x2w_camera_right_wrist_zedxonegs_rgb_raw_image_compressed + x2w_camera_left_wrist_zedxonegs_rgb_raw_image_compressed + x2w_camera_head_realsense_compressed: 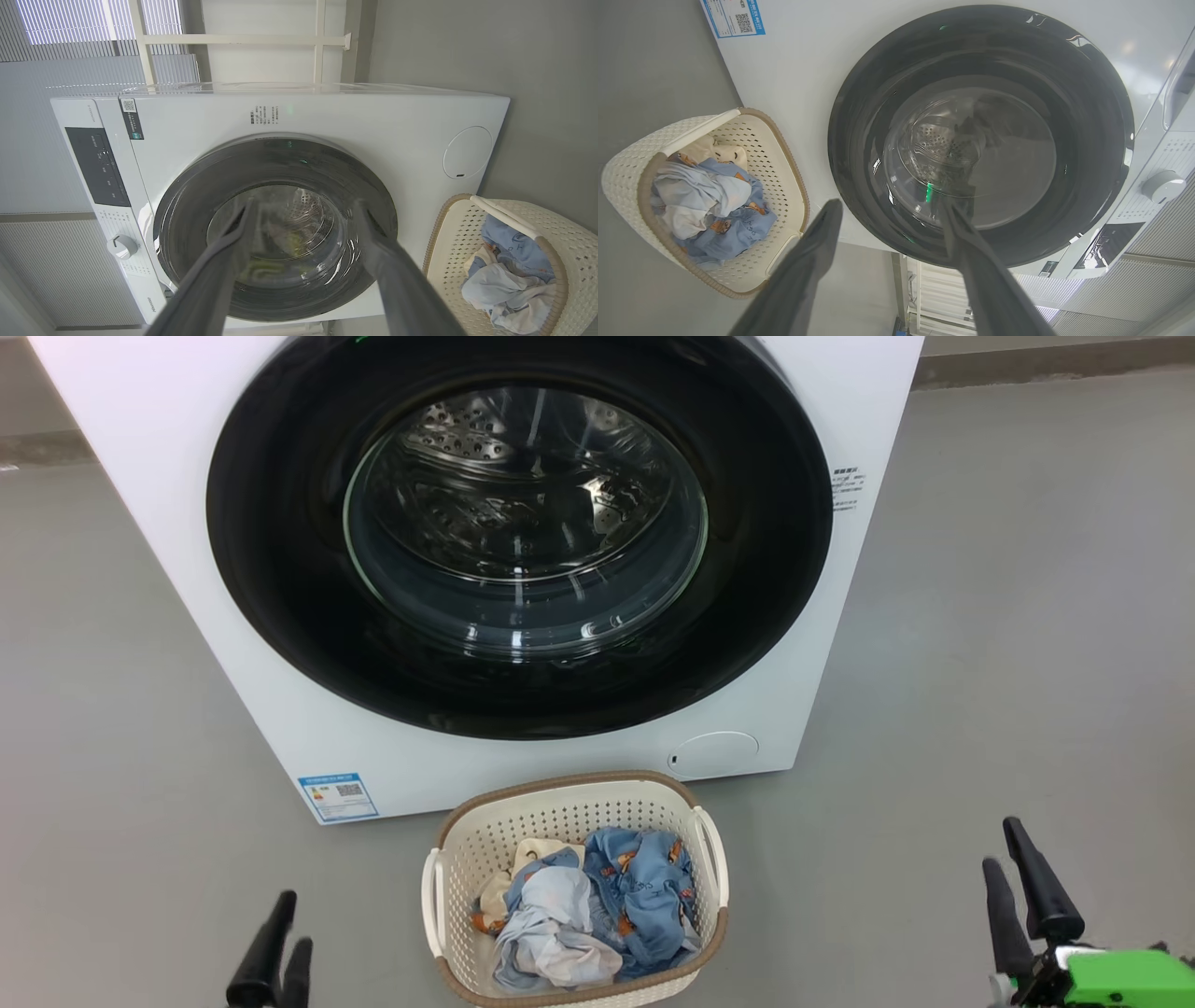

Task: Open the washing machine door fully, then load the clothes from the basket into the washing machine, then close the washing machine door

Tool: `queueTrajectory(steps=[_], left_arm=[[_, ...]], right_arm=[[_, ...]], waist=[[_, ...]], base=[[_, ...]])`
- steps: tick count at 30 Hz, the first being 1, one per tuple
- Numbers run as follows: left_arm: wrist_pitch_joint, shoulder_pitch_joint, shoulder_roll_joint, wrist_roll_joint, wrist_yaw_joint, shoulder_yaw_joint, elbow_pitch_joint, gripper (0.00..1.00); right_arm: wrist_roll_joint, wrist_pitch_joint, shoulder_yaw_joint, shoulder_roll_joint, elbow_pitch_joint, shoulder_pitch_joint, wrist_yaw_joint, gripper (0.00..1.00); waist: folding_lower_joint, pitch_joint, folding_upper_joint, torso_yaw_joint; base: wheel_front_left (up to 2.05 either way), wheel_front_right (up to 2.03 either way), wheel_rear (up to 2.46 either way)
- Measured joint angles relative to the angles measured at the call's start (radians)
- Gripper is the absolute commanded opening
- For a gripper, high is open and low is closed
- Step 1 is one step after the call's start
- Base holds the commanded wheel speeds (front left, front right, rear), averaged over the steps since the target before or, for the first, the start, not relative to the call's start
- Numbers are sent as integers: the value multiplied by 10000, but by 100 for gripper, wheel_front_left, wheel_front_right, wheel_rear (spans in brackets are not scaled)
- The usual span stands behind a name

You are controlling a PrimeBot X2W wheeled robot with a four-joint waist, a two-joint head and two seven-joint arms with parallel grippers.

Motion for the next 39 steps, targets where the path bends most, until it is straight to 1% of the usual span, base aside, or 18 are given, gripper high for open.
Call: queueTrajectory(steps=[8,15,30,39], left_arm=[[-144,95,-63,15,0,-48,-58,100],[-328,95,10,472,-2,-161,-182,100],[-700,95,63,1910,-2,-159,-499,100],[-895,95,146,3131,-4,-190,-616,100]], right_arm=[[-27,-77,40,63,17,88,0,100],[-410,-240,171,54,13,79,0,100],[-2387,-593,378,-52,-75,59,0,100],[-3718,-761,612,-127,-90,26,0,100]], waist=[[1,-6,0,19],[1,6,0,36],[1,12,0,77],[1,12,0,106]], base=[[0,0,0],[0,0,0],[0,0,0],[0,0,0]])
